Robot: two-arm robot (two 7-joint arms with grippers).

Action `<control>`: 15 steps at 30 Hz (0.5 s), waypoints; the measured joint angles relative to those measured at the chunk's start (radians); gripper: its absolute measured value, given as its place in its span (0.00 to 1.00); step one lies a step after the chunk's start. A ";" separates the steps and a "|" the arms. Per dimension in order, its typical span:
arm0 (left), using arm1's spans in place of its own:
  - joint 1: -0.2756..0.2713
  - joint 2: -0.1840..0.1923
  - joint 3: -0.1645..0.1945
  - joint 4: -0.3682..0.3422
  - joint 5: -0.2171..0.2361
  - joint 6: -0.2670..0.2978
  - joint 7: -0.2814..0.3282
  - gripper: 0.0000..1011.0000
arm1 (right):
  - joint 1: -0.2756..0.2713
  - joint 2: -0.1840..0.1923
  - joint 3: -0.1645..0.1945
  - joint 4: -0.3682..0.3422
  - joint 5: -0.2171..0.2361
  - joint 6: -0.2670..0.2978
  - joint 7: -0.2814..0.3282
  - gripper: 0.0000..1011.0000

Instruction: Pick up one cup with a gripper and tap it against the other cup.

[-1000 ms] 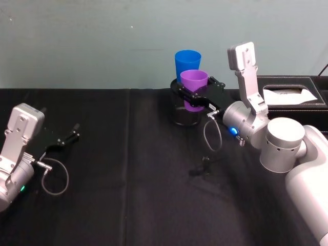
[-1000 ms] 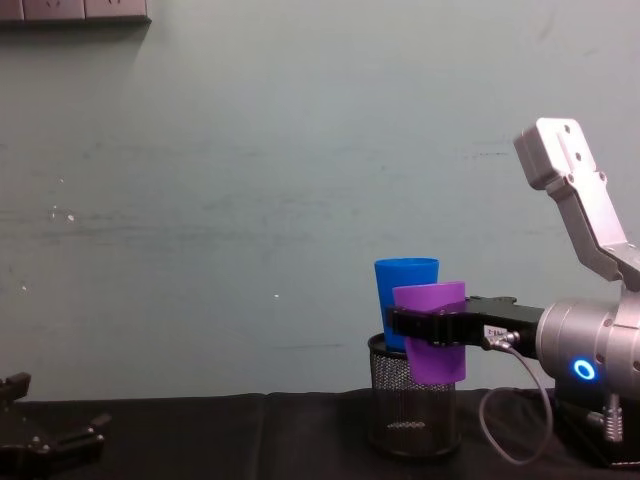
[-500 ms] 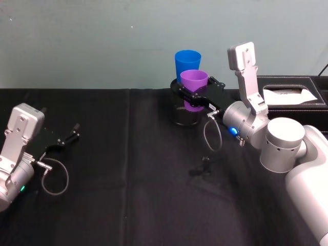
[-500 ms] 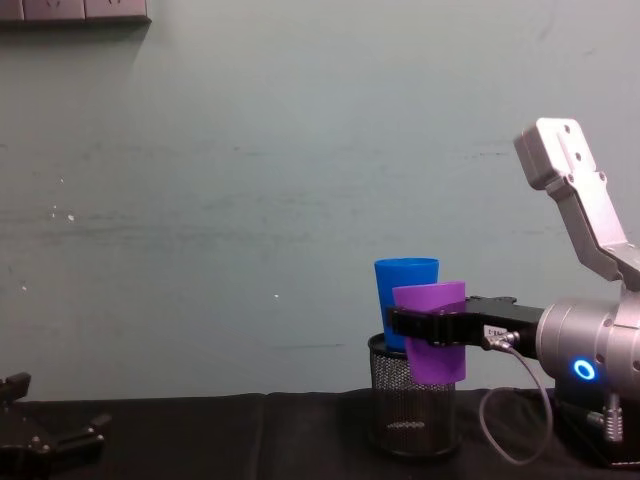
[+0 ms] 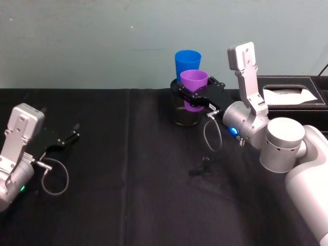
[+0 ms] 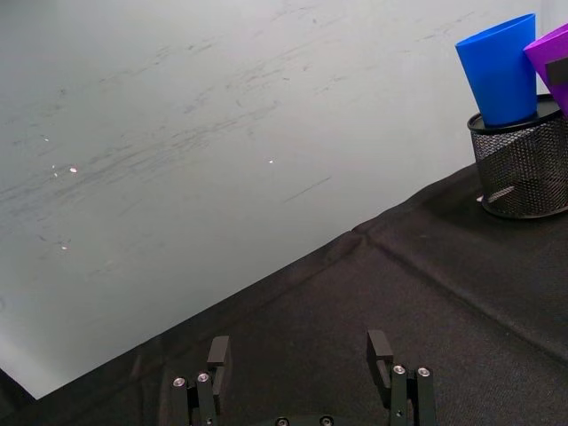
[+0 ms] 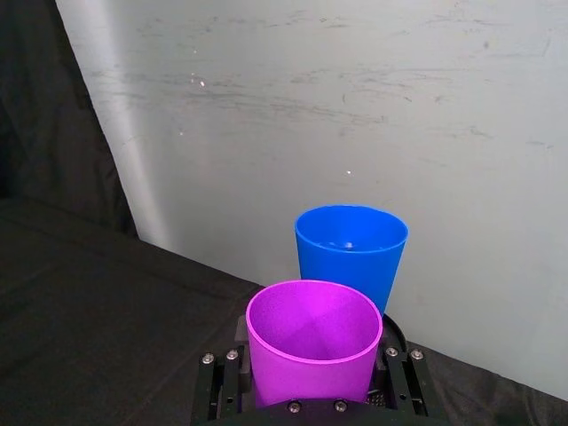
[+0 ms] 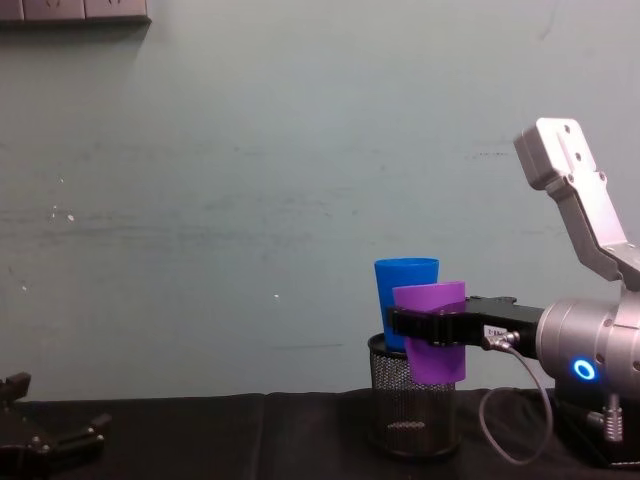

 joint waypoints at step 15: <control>0.000 0.000 0.000 0.000 0.000 0.000 0.000 0.99 | 0.000 0.000 0.000 0.000 0.000 0.000 0.000 0.73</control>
